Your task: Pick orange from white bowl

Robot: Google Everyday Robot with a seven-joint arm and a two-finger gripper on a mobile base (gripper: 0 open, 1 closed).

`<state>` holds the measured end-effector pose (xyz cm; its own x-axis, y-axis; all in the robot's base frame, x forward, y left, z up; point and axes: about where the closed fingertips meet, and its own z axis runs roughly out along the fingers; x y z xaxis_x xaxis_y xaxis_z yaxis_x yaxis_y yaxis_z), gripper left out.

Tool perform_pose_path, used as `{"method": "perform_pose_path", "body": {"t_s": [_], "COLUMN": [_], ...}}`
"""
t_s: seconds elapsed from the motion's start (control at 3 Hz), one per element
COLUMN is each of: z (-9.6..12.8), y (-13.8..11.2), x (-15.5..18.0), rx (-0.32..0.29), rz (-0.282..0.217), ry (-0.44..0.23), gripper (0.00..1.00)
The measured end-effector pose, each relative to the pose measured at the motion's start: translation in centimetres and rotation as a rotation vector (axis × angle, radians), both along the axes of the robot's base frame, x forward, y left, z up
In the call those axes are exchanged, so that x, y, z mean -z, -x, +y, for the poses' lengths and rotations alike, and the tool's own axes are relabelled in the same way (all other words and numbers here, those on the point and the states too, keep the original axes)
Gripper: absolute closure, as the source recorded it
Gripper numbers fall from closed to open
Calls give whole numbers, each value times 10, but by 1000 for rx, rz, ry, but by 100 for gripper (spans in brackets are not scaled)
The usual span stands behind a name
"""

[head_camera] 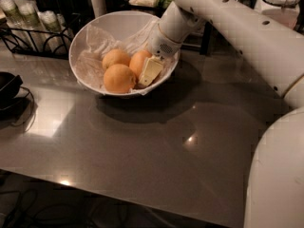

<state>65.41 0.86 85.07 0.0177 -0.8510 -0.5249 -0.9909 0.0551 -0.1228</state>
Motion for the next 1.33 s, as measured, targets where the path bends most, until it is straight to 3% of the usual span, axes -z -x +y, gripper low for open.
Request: {"method": "perform_pose_path", "body": {"t_s": [0.67,1.0,1.33], "z": [0,2,5], "y": [0,1,4], "x": [0,-3,-18], "rx": [0,-7,-24], "rz": [0,-1,-25], "ry": [-1,-29,-75], "gripper": [82,100,100]}}
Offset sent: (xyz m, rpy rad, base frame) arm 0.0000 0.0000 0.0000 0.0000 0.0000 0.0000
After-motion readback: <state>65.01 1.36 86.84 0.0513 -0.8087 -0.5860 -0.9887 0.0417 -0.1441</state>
